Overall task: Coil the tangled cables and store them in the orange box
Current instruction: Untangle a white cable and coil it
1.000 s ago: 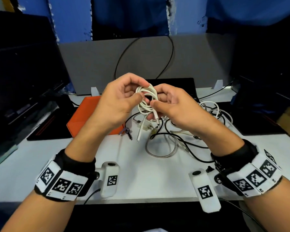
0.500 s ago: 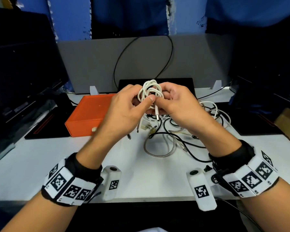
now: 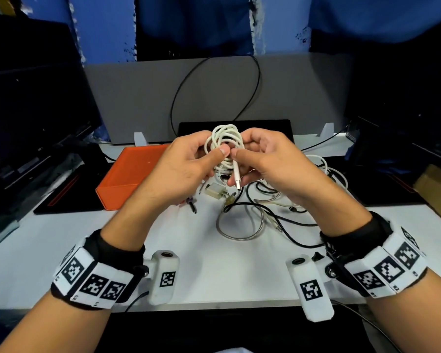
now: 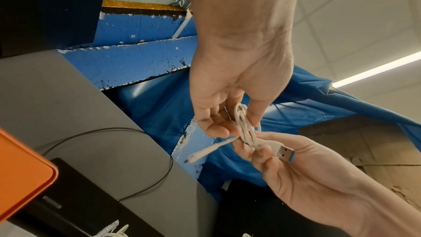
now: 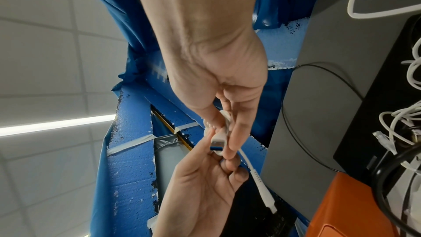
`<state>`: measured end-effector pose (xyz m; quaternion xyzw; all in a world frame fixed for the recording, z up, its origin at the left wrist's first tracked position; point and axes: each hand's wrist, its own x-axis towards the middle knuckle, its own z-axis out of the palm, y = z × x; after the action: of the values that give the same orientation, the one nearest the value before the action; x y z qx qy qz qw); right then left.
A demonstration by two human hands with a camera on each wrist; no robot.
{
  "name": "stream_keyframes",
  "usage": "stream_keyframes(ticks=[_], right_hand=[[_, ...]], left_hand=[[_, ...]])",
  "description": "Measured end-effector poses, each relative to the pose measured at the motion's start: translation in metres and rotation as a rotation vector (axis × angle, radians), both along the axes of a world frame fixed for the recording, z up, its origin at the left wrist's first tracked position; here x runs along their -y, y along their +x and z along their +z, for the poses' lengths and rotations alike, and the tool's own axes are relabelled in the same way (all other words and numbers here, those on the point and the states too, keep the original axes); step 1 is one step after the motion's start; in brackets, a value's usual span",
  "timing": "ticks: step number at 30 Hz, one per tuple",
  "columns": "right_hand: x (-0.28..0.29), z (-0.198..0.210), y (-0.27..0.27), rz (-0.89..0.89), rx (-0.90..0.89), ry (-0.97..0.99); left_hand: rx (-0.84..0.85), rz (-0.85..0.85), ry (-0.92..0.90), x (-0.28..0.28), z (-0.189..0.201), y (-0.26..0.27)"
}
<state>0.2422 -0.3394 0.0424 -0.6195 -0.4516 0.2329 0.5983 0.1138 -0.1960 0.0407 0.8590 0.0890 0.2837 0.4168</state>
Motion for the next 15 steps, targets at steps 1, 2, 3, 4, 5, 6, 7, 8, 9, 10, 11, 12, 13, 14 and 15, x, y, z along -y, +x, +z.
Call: stream_keyframes(ticks=[1,2,3,4,5,6,7,8,9,10,11,12,13,14,15], right_hand=[[0.0,0.0,0.0,-0.004,-0.011,0.007],[0.0,0.0,0.001,-0.008,-0.027,0.019],[0.0,0.0,0.002,-0.013,-0.052,0.035],[0.0,0.001,0.003,-0.018,-0.08,0.052],[0.001,0.001,0.005,-0.022,-0.107,0.066],[0.001,0.002,0.006,-0.022,-0.128,0.075],[0.001,0.003,0.007,-0.018,-0.141,0.08],[0.002,0.004,0.006,-0.011,-0.147,0.079],[0.002,0.004,0.006,-0.008,-0.149,0.077],[0.002,0.004,0.006,-0.012,-0.145,0.077],[0.002,0.005,0.007,-0.028,-0.137,0.081],[0.002,0.005,0.008,-0.055,-0.124,0.089],[0.002,0.004,0.01,-0.085,-0.109,0.097],[0.001,0.004,0.011,-0.11,-0.094,0.1],[0.0,0.002,0.011,-0.127,-0.08,0.095]], left_hand=[[0.0,-0.016,-0.018,0.0,0.0,0.0],[-0.001,-0.038,-0.035,0.0,0.0,0.0],[-0.009,-0.066,-0.05,-0.001,0.001,-0.001],[-0.03,-0.096,-0.06,-0.003,0.002,-0.002],[-0.062,-0.122,-0.059,-0.006,0.002,-0.003],[-0.096,-0.137,-0.047,-0.009,0.003,-0.005],[-0.123,-0.141,-0.034,-0.012,0.004,-0.006],[-0.132,-0.135,-0.028,-0.015,0.003,-0.006],[-0.129,-0.124,-0.027,-0.016,0.004,-0.006],[-0.125,-0.108,-0.025,-0.017,0.004,-0.007],[-0.133,-0.1,-0.021,-0.017,0.005,-0.007],[-0.152,-0.098,-0.013,-0.018,0.006,-0.007],[-0.176,-0.102,-0.002,-0.018,0.007,-0.008],[-0.198,-0.107,0.013,-0.018,0.008,-0.009],[-0.217,-0.112,0.028,-0.019,0.009,-0.01]])
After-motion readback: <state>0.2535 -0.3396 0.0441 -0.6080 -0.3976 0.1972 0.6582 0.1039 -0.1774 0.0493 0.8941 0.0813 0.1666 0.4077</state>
